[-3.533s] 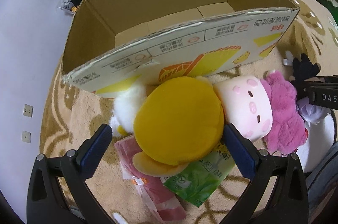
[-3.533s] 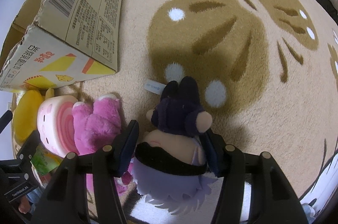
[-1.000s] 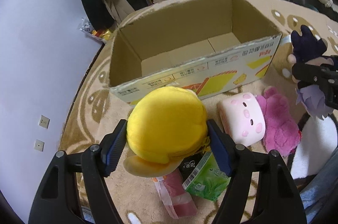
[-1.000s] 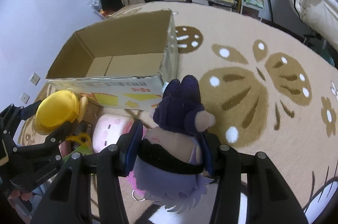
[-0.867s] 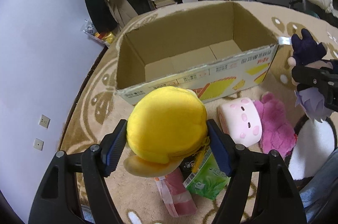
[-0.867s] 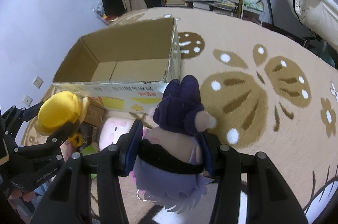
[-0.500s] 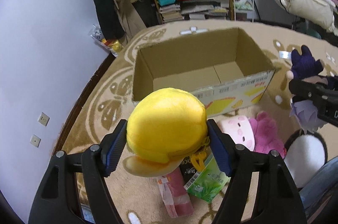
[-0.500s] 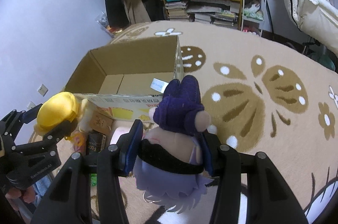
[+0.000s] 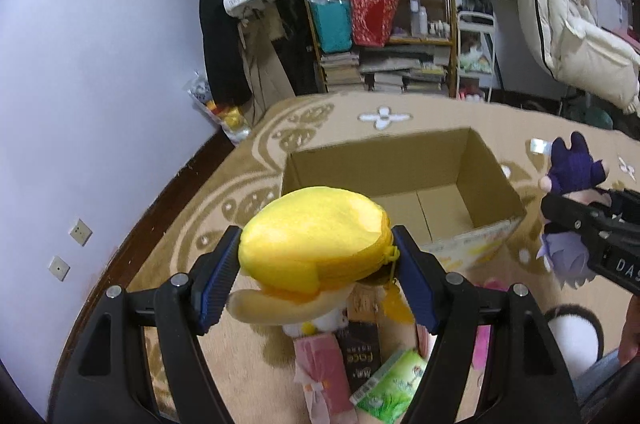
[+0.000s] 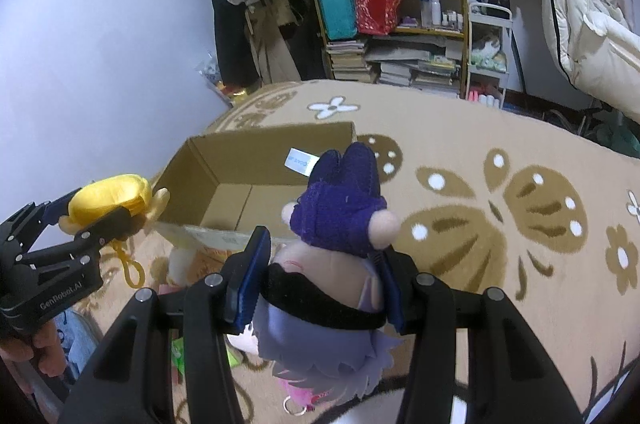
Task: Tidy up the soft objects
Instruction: 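Carry the doll plush and yellow plush up and over the cardboard box, then open both tools to drop the plushes into the box, then lower the right tool to the pink bear while the left tool approaches the pink tissue pack, then close the right tool on the pink bear while the left tool grasps the tissue pack, then lift the pink bear and tissue pack toward the cardboard box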
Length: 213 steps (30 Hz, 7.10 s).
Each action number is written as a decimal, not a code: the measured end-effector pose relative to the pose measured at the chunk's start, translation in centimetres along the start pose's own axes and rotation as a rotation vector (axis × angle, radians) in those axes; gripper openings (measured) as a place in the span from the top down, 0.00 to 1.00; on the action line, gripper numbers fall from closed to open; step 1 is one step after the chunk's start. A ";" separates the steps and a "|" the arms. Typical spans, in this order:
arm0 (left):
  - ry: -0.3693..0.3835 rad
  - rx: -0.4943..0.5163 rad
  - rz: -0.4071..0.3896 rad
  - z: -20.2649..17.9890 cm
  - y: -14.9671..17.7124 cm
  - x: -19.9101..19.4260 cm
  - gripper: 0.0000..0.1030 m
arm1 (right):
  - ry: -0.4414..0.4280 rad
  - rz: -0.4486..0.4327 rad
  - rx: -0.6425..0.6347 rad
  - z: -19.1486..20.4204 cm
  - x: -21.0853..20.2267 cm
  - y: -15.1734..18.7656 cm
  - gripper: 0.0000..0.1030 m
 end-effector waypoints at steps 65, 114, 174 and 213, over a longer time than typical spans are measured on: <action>-0.058 -0.054 0.016 0.8 -1.6 7.5 0.00 | -0.064 -0.017 -0.045 1.3 7.5 -3.5 0.14; -0.070 -0.224 0.226 5.1 3.8 2.0 0.00 | -0.032 0.078 -0.020 1.7 1.9 1.3 0.11; 0.036 -0.228 0.667 2.7 13.8 10.1 0.23 | 0.103 0.511 0.003 0.1 9.6 10.1 0.34; 0.025 -0.216 0.558 2.8 13.0 9.5 0.59 | 0.096 0.524 0.008 0.5 12.8 11.5 0.53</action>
Point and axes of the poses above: each gripper's, at about its wrist camera, not at the fingertips, and x roughly the way its jaws point, z to its left, y to its underside, the point moved 3 cm from there along x, roughly the way its jaws point, and after that the axes turned 6 degrees about -z, right-handed, at the moved point
